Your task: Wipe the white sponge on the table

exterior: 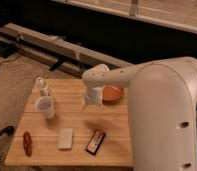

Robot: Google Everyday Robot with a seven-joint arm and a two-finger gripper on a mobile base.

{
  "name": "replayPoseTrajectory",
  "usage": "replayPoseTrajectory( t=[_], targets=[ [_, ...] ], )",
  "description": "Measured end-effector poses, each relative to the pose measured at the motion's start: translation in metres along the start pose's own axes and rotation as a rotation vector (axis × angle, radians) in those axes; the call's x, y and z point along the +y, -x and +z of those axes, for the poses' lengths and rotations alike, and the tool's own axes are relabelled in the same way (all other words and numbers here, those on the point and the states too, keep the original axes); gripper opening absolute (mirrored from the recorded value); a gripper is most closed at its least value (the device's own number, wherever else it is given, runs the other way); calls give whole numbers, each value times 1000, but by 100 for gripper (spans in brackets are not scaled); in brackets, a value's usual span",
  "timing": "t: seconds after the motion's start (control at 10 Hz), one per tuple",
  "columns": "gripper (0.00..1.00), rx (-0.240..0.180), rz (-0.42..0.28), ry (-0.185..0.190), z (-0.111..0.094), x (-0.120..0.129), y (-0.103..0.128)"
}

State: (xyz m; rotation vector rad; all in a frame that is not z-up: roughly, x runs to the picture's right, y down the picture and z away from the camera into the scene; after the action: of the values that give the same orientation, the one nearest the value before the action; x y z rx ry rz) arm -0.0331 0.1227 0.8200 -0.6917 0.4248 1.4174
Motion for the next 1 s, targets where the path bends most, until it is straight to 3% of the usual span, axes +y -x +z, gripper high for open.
replayPoseTrajectory(
  t=[0.3, 0.6, 0.8, 1.0],
  targets=[
    [69, -22, -44, 3, -4, 24, -26],
    [69, -32, -97, 4, 4, 67, -71],
    [69, -13, -146, -11, 26, 103, -93],
    [69, 10, -188, -23, 48, 134, -95]
  ],
)
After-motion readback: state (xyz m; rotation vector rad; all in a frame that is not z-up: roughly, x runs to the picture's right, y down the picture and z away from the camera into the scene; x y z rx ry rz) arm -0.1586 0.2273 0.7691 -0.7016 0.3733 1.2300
